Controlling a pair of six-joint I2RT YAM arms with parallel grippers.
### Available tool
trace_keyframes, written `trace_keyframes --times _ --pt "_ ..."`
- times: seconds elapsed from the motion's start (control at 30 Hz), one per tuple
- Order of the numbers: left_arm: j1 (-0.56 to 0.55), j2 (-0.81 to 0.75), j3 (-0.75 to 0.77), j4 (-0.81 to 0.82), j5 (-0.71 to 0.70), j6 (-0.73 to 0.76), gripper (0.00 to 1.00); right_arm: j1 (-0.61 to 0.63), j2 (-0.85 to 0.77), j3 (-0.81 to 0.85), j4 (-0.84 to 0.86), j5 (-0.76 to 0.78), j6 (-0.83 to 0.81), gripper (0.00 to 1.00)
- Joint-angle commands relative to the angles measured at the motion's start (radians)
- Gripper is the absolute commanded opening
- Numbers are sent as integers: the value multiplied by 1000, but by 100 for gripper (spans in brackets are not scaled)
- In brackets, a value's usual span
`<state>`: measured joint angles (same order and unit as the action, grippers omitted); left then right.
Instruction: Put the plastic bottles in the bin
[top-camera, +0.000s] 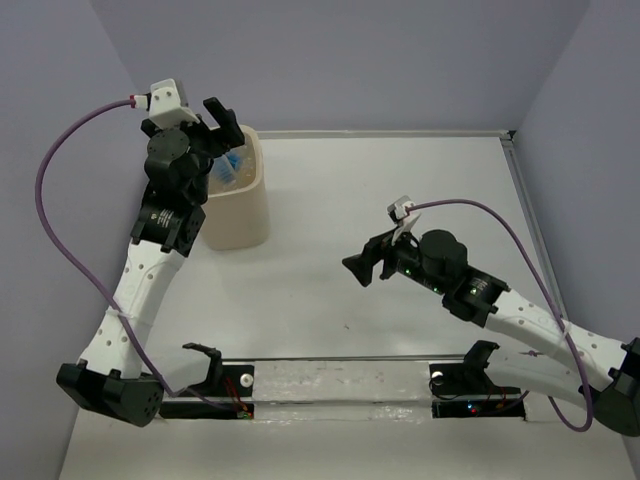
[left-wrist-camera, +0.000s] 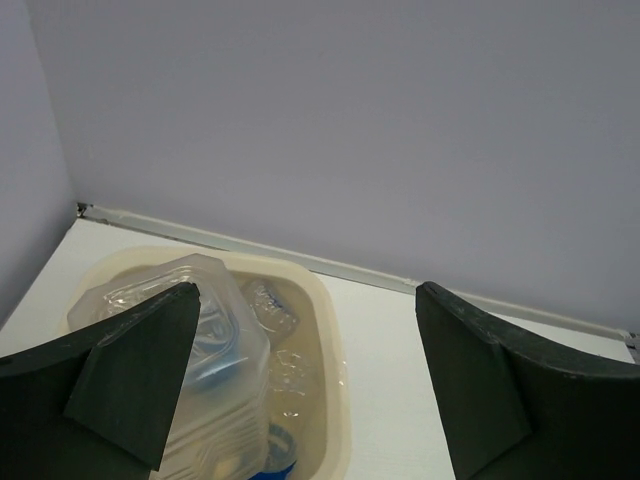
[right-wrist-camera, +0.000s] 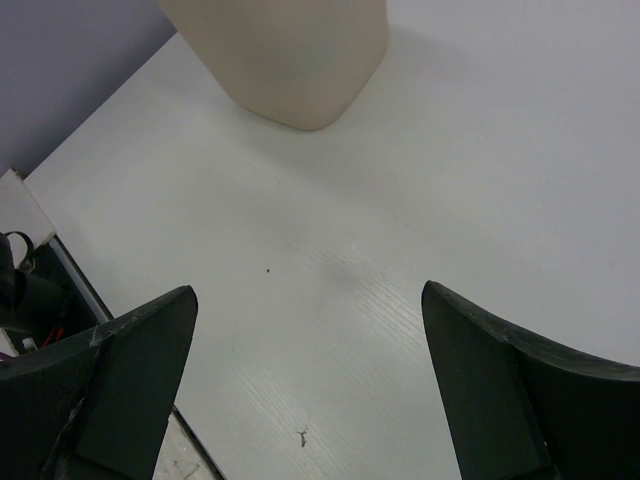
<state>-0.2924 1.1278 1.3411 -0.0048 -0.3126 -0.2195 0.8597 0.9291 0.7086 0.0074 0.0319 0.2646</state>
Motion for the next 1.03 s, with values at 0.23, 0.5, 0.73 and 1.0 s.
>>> trace_keyframes --times 0.23,0.5,0.73,1.0 --pt "2 -184 -8 92 116 -60 99 9 -13 86 17 45 -16 97" --pt "4 -515 -265 86 352 -72 99 9 -196 124 -7 244 -2 100" --pt "2 -761 -479 20 435 -89 99 9 -371 157 -73 442 -59 100" --pt "4 -729 -505 23 463 -54 99 9 -382 153 -75 577 -22 100"
